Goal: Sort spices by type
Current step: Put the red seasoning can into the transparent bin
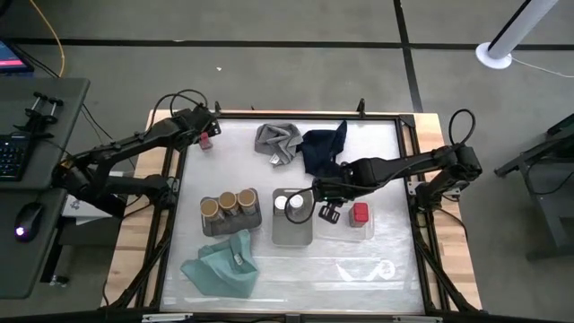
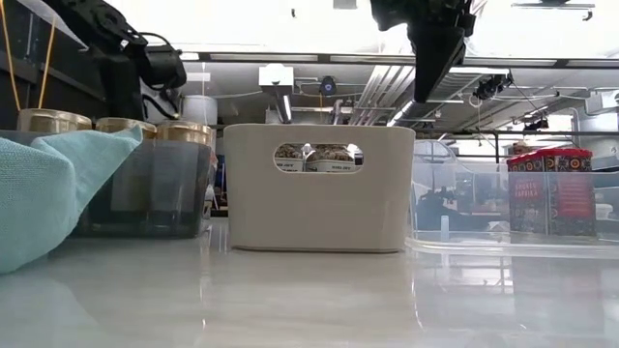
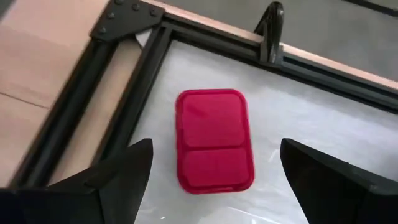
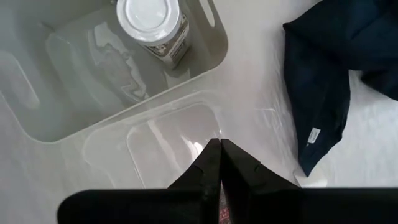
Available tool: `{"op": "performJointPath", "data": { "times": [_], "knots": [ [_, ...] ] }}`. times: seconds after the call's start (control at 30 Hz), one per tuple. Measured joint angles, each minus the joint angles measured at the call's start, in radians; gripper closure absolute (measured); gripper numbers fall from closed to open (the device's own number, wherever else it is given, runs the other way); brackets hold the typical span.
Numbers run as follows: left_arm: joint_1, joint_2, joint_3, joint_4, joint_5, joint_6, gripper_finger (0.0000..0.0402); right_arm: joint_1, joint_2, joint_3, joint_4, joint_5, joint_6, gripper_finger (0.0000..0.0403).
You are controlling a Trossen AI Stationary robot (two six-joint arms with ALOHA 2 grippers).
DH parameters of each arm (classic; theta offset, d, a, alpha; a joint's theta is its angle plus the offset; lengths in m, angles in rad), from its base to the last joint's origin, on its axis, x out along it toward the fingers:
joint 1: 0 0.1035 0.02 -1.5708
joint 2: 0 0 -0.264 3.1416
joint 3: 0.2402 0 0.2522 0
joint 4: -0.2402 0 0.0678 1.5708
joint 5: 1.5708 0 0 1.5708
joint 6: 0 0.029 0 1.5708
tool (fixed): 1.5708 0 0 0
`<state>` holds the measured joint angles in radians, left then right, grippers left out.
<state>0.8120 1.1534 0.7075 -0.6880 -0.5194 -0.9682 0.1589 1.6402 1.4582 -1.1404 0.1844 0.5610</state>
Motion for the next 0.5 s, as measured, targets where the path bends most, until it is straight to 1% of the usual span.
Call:
{"op": "performJointPath", "data": {
  "times": [0.17,0.27,0.5],
  "knots": [
    [0.016,0.001,-0.03,0.015,0.007,-0.067,0.0064,0.0,0.0,0.0,0.002,0.0,0.0,0.0403],
    [0.029,0.001,-0.041,0.073,0.012,-0.048,0.0064,0.0,0.0,0.0,0.011,0.0,-0.001,0.0403],
    [0.033,0.054,-0.041,0.114,0.018,-0.019,0.0064,0.0,0.0,0.0,0.06,0.0,0.0,0.0403]
  ]
}}
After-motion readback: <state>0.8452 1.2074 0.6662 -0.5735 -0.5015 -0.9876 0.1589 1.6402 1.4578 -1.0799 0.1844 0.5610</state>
